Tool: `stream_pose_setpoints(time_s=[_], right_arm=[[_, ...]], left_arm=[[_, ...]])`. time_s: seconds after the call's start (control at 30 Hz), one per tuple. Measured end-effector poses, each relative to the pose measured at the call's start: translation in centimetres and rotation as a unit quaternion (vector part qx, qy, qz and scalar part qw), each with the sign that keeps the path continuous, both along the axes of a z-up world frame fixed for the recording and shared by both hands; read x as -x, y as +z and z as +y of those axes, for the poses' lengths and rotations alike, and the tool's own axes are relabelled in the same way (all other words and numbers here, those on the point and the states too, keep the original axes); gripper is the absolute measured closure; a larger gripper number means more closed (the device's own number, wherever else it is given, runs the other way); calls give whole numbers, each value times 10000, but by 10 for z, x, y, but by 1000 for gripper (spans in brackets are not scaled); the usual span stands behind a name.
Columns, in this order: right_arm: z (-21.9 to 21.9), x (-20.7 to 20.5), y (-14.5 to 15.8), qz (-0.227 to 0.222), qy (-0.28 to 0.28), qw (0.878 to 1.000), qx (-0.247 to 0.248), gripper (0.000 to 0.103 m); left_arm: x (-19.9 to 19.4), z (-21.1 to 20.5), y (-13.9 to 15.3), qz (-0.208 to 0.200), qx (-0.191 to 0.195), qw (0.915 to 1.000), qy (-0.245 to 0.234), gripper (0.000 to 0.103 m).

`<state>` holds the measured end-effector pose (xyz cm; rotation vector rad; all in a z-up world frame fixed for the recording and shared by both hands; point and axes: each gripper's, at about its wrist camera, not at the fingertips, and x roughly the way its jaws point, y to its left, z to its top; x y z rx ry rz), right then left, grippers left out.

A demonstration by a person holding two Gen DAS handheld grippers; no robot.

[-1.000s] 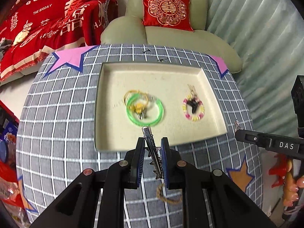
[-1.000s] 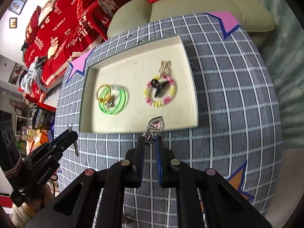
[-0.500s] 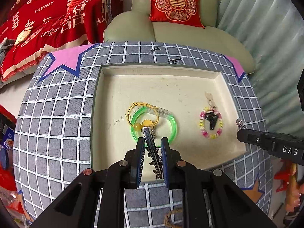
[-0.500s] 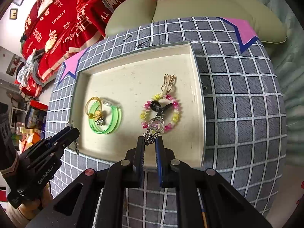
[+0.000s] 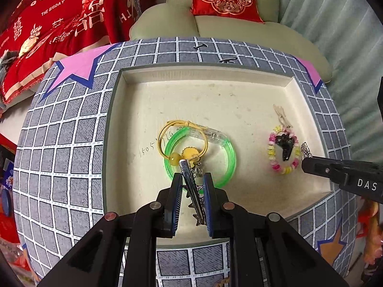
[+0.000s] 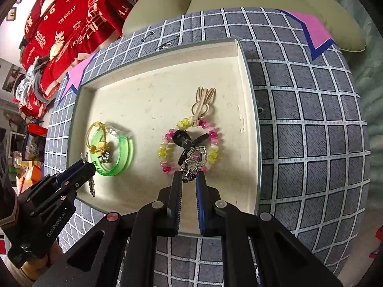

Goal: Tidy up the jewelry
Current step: 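Carry the barrette and heart charm with both tools into the tray, then open the right tool over the beaded bracelet while the left tool releases the barrette by the bangle, then move both open tools out of the tray toward the coil tie and braided bracelet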

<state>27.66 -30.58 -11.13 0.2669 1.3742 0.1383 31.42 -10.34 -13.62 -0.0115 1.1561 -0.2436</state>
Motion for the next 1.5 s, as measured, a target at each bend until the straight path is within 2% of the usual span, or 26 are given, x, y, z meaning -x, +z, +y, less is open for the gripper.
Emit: stream_pose_setpoints(time_s=[0.37, 0.47, 0.53, 0.6, 0.7, 0.73, 0.77, 0.8, 0.83, 0.87, 0.97, 1.03, 1.17, 1.2, 1.23, 1.33, 1.5], right_arm=[[-3, -2, -19, 134, 36, 9999, -64, 89], [-5, -2, -19, 169, 11, 9998, -92, 78], [-6, -1, -16, 130, -7, 9998, -161, 63], [-6, 1, -11, 62, -31, 9997, -254, 57], [-7, 4, -1, -48, -78, 9993, -371, 55], [-7, 5, 2, -82, -107, 9990, -416, 55], [-8, 7, 5, -103, -127, 9988, -454, 54], [-9, 9, 8, -128, -154, 9986, -498, 54], [-9, 11, 12, -165, -193, 9982, -543, 53], [-10, 13, 15, -191, -216, 9980, -568, 53], [-10, 17, 26, -262, -297, 9972, -637, 51], [-11, 23, 34, -320, -364, 9964, -695, 43], [-11, 36, 46, -373, -443, 9952, -790, 39], [-11, 41, 48, -375, -467, 9948, -823, 29], [-11, 46, 50, -388, -490, 9942, -870, 23], [-6, 61, 52, -359, -494, 9944, -868, 23], [3, 86, 45, -184, -472, 9959, -755, 23]], left_arm=[[5, -14, -4, -95, -533, 9983, -229, 76], [6, -14, -2, -42, -548, 9983, -219, 76], [7, -12, 0, 13, -533, 9984, -174, 76], [9, -11, 3, -3, -538, 9985, -140, 76], [12, -10, 10, -44, -538, 9985, -112, 75], [12, -10, 12, -54, -529, 9985, -103, 61], [13, -9, 14, -79, -509, 9986, -85, 22], [16, -8, 20, -201, -511, 9985, -5, 6], [19, -7, 24, -332, -515, 9981, 51, 0], [22, -6, 30, -449, -497, 9977, 62, 0], [25, -6, 37, -436, -433, 9981, 40, 0], [29, -4, 42, -500, -446, 9977, 73, 0], [43, 5, 51, -584, -413, 9974, 67, 0], [48, 9, 53, -576, -431, 9974, 70, 0], [52, 12, 53, -558, -425, 9975, 79, 0], [69, 26, 53, -449, -346, 9984, 75, 0], [109, 48, 43, -221, -495, 9985, -29, 0]])
